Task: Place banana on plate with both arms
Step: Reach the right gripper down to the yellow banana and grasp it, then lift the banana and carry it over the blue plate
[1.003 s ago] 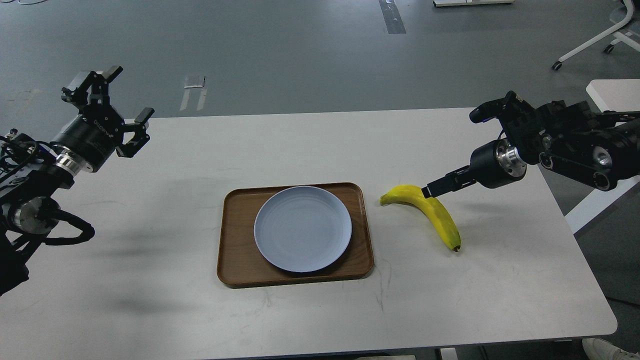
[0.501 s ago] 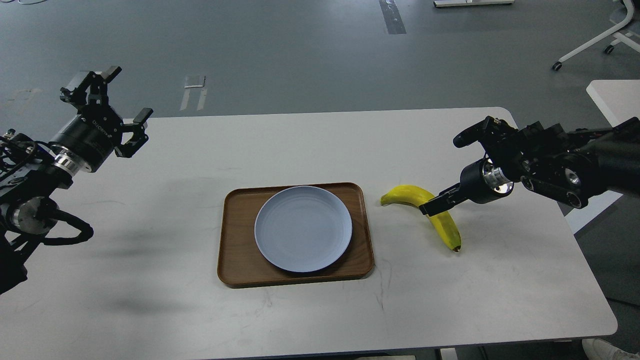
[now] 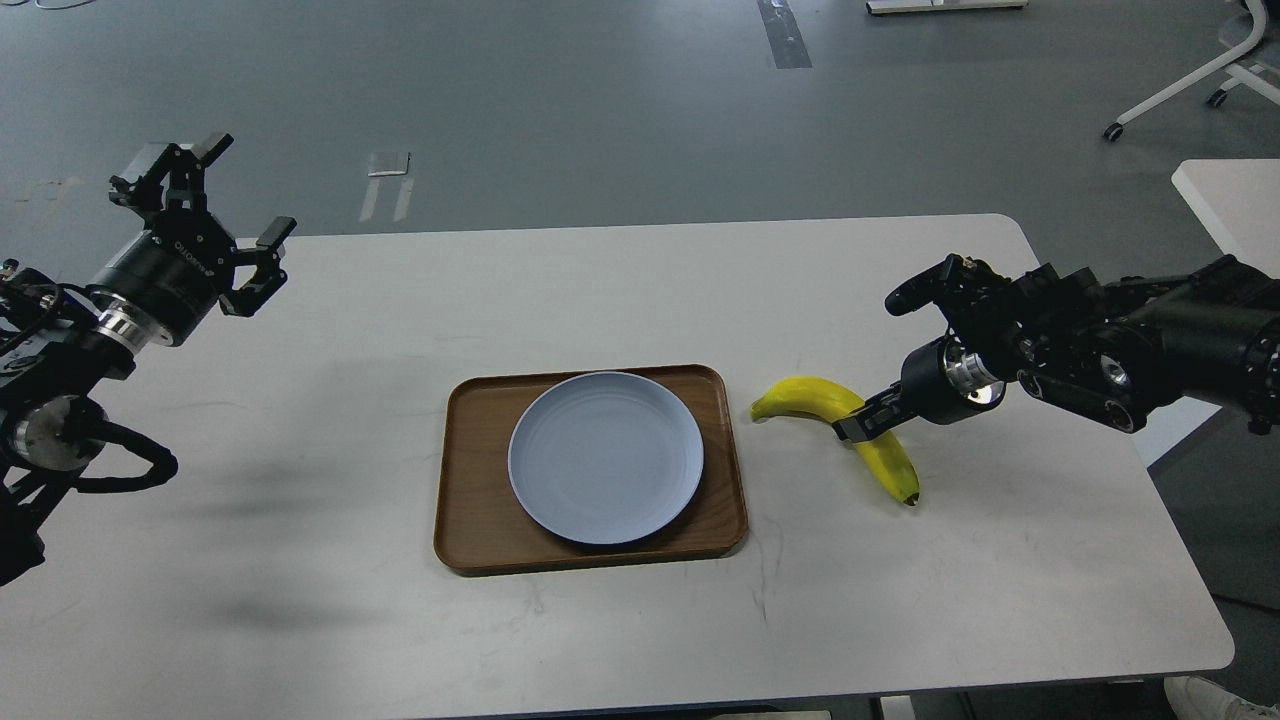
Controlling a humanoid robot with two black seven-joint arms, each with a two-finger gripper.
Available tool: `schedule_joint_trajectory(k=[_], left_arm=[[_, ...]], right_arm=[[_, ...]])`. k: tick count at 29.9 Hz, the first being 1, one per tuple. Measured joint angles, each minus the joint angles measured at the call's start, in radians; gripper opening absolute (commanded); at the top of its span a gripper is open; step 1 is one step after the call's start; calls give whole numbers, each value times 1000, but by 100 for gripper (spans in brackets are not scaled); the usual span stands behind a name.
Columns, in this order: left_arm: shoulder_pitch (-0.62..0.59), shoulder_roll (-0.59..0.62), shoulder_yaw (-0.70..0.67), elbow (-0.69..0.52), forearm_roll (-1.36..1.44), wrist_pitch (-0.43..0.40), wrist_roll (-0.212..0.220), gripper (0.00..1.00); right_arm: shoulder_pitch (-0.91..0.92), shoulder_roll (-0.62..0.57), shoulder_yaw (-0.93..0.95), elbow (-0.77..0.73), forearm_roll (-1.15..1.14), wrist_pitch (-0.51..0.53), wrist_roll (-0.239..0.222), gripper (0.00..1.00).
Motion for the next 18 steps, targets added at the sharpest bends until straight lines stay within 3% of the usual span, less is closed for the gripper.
schedule_joint_trajectory(k=[8, 18], left_arm=[[7, 12, -2, -10, -8, 0, 0, 100], [7, 3, -3, -29, -5, 0, 0, 100]], right_arm=[[29, -46, -1, 21, 79, 5, 0, 0], [220, -180, -5, 170, 139, 18, 0, 0]])
